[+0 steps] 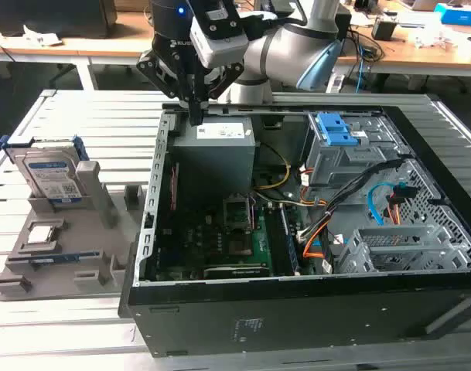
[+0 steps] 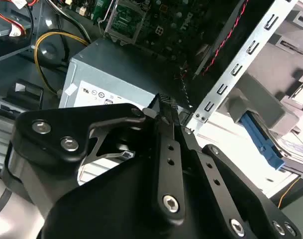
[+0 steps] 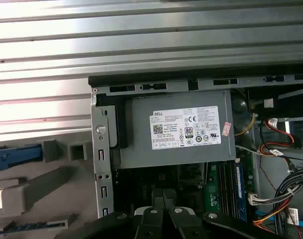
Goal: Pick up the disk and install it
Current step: 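Reach for the disk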
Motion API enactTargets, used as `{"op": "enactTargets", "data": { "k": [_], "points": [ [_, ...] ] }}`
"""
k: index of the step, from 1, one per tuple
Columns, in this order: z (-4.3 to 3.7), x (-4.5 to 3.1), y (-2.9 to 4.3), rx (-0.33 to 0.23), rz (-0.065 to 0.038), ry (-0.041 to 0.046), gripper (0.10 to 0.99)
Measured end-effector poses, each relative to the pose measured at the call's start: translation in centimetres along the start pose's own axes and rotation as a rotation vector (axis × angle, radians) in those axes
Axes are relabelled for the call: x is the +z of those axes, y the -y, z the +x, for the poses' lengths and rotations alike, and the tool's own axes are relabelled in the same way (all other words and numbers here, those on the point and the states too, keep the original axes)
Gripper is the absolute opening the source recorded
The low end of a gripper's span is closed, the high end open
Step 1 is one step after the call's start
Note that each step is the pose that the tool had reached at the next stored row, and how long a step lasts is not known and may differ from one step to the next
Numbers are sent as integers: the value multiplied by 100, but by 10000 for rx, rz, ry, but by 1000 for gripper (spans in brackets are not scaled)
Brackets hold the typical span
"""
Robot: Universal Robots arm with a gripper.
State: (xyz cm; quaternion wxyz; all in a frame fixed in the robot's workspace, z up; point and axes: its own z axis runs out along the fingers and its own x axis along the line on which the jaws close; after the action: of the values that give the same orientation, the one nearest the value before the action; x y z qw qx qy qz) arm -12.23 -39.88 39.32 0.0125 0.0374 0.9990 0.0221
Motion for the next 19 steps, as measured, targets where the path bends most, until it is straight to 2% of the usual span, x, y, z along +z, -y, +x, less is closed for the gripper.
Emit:
{"op": "enactTargets", "data": {
  "k": [9,13,19],
  "points": [
    [72,-2,6,0,1,0,106],
    [144,-4,11,0,0,0,106],
    [200,-6,16,0,1,0,106]
  ]
}}
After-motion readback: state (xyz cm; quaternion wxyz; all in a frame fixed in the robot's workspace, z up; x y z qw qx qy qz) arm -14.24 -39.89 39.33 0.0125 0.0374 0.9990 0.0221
